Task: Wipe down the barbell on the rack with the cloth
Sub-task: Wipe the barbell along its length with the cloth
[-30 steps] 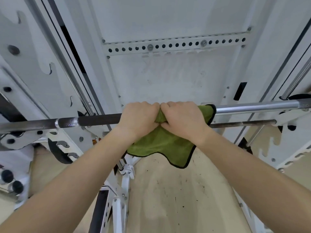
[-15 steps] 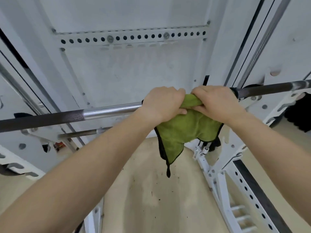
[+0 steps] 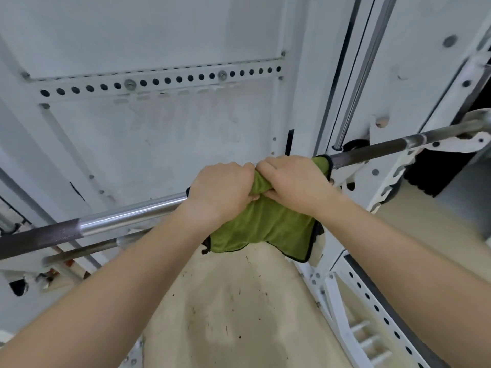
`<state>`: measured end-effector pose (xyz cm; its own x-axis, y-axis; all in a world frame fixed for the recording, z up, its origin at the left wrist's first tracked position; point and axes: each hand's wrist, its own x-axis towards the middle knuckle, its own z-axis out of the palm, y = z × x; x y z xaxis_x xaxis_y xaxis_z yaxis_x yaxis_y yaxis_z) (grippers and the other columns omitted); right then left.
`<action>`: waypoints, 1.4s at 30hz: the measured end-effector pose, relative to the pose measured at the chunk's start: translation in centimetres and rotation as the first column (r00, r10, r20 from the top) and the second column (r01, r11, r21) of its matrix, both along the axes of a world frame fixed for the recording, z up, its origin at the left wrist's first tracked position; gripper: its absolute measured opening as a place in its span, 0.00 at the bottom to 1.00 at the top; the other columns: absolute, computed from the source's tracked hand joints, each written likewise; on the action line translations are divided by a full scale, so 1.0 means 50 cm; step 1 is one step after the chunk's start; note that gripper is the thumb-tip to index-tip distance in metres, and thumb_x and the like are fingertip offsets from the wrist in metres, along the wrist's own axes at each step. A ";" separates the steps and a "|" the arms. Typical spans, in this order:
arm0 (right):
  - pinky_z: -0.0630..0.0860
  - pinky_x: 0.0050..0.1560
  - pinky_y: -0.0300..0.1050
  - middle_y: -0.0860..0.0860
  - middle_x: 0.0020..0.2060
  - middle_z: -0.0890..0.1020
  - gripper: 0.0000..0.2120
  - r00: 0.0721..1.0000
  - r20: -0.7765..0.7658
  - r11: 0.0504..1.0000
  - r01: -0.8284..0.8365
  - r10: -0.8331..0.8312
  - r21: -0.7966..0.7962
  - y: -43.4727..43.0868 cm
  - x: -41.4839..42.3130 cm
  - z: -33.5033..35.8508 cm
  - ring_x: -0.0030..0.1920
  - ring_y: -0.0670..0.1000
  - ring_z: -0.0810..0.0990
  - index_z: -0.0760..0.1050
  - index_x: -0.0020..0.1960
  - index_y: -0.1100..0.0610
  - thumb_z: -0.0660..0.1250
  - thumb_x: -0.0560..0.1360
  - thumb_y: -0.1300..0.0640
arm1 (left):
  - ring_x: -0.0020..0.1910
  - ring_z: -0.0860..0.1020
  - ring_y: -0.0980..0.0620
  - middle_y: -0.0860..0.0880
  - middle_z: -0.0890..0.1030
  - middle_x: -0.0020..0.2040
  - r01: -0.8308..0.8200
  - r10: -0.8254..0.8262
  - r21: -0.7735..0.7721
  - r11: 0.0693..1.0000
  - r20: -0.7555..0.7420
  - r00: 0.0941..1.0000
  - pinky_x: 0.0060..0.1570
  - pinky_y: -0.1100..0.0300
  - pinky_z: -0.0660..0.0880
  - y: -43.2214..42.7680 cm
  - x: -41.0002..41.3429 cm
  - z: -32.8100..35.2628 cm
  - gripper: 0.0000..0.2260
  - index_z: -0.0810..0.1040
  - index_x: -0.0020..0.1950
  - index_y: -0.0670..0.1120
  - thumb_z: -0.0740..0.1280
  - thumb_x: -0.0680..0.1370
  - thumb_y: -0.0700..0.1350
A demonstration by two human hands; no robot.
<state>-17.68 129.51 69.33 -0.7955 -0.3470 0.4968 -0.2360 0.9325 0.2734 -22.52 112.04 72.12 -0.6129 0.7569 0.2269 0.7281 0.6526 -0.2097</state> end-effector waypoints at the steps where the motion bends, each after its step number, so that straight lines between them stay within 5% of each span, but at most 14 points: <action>1: 0.75 0.31 0.52 0.54 0.38 0.79 0.12 1.000 0.002 1.000 -0.005 0.005 -0.005 0.008 0.000 0.000 0.35 0.58 0.79 0.75 0.48 0.59 0.67 0.73 0.50 | 0.36 0.68 0.45 0.47 0.74 0.42 0.000 0.000 0.003 1.000 0.002 1.000 0.35 0.54 0.64 0.009 0.000 -0.001 0.17 0.68 0.55 0.47 0.61 0.80 0.60; 6: 0.72 0.29 0.47 0.53 0.35 0.77 0.13 1.000 -0.027 1.000 0.013 -0.013 -0.003 0.097 0.013 0.002 0.32 0.57 0.78 0.74 0.44 0.59 0.74 0.71 0.51 | 0.35 0.68 0.45 0.46 0.77 0.44 0.026 -0.026 0.028 0.999 -0.001 1.000 0.34 0.54 0.63 0.084 0.015 0.000 0.16 0.61 0.48 0.48 0.60 0.81 0.59; 10: 0.69 0.29 0.45 0.53 0.34 0.77 0.14 0.999 -0.025 0.999 0.030 -0.030 0.011 0.215 0.035 0.006 0.32 0.57 0.78 0.74 0.43 0.60 0.74 0.70 0.52 | 0.36 0.72 0.43 0.46 0.76 0.43 0.052 -0.050 0.025 0.998 -0.065 0.997 0.32 0.53 0.61 0.210 0.030 -0.005 0.12 0.68 0.52 0.46 0.60 0.82 0.55; 15: 0.64 0.29 0.44 0.52 0.33 0.76 0.14 0.999 0.014 0.998 0.052 -0.052 -0.020 0.371 0.060 0.010 0.31 0.57 0.78 0.72 0.43 0.59 0.70 0.72 0.49 | 0.32 0.66 0.46 0.47 0.78 0.44 0.043 -0.038 0.052 0.998 -0.090 0.995 0.26 0.56 0.51 0.367 0.051 -0.014 0.10 0.71 0.55 0.45 0.62 0.81 0.51; 18: 0.64 0.27 0.42 0.51 0.31 0.75 0.14 0.999 0.020 0.999 0.036 -0.036 -0.015 0.391 0.058 0.010 0.28 0.56 0.76 0.71 0.41 0.58 0.71 0.71 0.48 | 0.30 0.66 0.46 0.49 0.71 0.36 0.012 -0.004 0.066 0.998 -0.131 0.991 0.25 0.56 0.51 0.383 0.056 -0.017 0.10 0.70 0.52 0.47 0.61 0.81 0.53; 26: 0.60 0.28 0.43 0.49 0.34 0.77 0.12 1.000 0.013 0.997 0.016 -0.017 0.072 0.209 0.025 0.010 0.31 0.54 0.76 0.69 0.43 0.54 0.64 0.76 0.46 | 0.30 0.70 0.45 0.51 0.71 0.34 -0.157 0.172 0.085 0.984 -0.209 0.963 0.26 0.58 0.53 0.199 0.046 -0.040 0.14 0.60 0.45 0.49 0.63 0.76 0.54; 31: 0.48 0.26 0.41 0.49 0.27 0.75 0.11 0.998 0.014 0.997 -0.066 0.065 0.052 -0.046 -0.028 0.003 0.23 0.53 0.65 0.72 0.40 0.54 0.75 0.68 0.56 | 0.29 0.76 0.45 0.51 0.75 0.32 -0.260 0.269 0.073 0.963 -0.203 0.941 0.26 0.58 0.69 -0.044 0.022 -0.037 0.15 0.66 0.42 0.49 0.60 0.72 0.60; 36: 0.55 0.26 0.41 0.48 0.26 0.78 0.09 0.982 -0.063 0.984 -0.179 0.179 0.019 -0.295 -0.062 0.004 0.23 0.51 0.77 0.78 0.40 0.54 0.76 0.62 0.61 | 0.29 0.75 0.48 0.55 0.73 0.30 -0.415 0.426 0.093 0.905 -0.177 0.888 0.29 0.56 0.75 -0.277 0.011 -0.022 0.13 0.70 0.41 0.51 0.64 0.71 0.60; 42: 0.54 0.27 0.43 0.49 0.29 0.78 0.10 0.982 -0.085 0.986 -0.166 0.168 0.031 -0.236 -0.057 0.001 0.24 0.52 0.76 0.78 0.44 0.56 0.75 0.65 0.59 | 0.33 0.78 0.47 0.53 0.78 0.33 -0.438 0.438 0.024 0.899 -0.124 0.891 0.33 0.55 0.76 -0.196 0.012 -0.020 0.12 0.76 0.49 0.54 0.64 0.71 0.59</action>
